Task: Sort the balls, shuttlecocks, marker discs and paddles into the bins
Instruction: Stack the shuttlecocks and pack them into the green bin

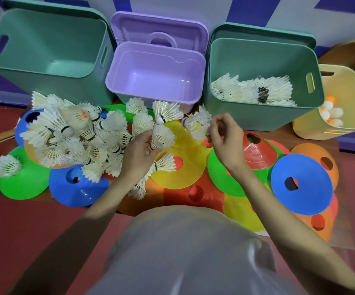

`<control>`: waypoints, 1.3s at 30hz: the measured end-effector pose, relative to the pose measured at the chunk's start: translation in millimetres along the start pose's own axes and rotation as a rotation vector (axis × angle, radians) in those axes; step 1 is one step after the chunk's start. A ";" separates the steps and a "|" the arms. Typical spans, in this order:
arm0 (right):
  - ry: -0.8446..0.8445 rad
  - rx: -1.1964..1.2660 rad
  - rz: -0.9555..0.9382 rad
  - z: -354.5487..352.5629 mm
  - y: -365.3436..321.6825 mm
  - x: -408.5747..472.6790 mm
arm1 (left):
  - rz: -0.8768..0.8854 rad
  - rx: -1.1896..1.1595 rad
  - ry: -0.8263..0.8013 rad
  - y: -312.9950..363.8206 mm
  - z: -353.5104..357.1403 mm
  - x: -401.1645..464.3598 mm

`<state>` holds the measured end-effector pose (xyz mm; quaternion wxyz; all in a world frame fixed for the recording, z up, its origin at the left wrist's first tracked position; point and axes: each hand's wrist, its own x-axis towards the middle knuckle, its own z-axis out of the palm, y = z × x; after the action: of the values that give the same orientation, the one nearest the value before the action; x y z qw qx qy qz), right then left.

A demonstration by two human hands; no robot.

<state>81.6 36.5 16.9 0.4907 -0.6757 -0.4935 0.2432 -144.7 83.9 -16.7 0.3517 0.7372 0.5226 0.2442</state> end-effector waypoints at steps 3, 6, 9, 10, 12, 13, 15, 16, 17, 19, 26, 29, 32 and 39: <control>-0.060 0.106 0.028 -2.9 -17.4 1.6 | -0.003 0.005 0.001 6.1 4.4 2.3; -0.140 0.081 0.065 3.8 -16.5 3.8 | 0.010 -0.008 -0.010 18.1 5.7 4.7; -0.207 -0.014 0.127 14.4 -8.4 4.3 | 0.052 -0.039 -0.052 26.4 7.7 8.6; -0.226 -0.020 0.150 17.4 -6.0 4.2 | 0.056 -0.053 -0.068 29.2 8.7 9.1; -0.257 0.010 0.175 22.1 -4.6 4.6 | 0.050 -0.062 -0.085 31.4 10.7 10.7; -0.267 0.036 0.179 23.5 -4.7 5.7 | 0.030 -0.077 -0.082 31.1 11.2 11.4; -0.278 0.096 0.196 24.6 -2.0 10.7 | -0.038 -0.150 -0.067 29.6 9.8 12.1; -0.276 0.099 0.204 24.6 1.2 14.0 | -0.063 -0.188 -0.056 28.6 8.5 12.8; -0.275 0.070 0.200 24.4 5.4 17.5 | -0.079 -0.216 -0.042 27.5 7.1 13.8; -0.298 -0.120 0.133 24.6 19.9 26.8 | -0.097 -0.251 -0.023 26.0 4.4 15.1; -0.455 -0.830 0.053 34.8 39.9 79.7 | -0.093 -0.234 0.003 25.9 1.0 21.3; -0.492 -0.952 0.078 42.6 44.0 94.3 | -0.092 -0.243 0.012 28.5 1.3 23.6; -0.508 -1.000 0.064 46.0 46.6 101.3 | -0.100 -0.243 0.016 29.4 2.6 26.0; -0.529 -0.979 0.004 32.2 35.0 88.9 | -0.071 -0.171 0.003 29.6 7.1 28.3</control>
<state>105.5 129.5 -13.7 -0.0216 -0.7417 -0.6539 0.1476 -112.4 102.6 1.5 0.4211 0.6852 0.5261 0.2763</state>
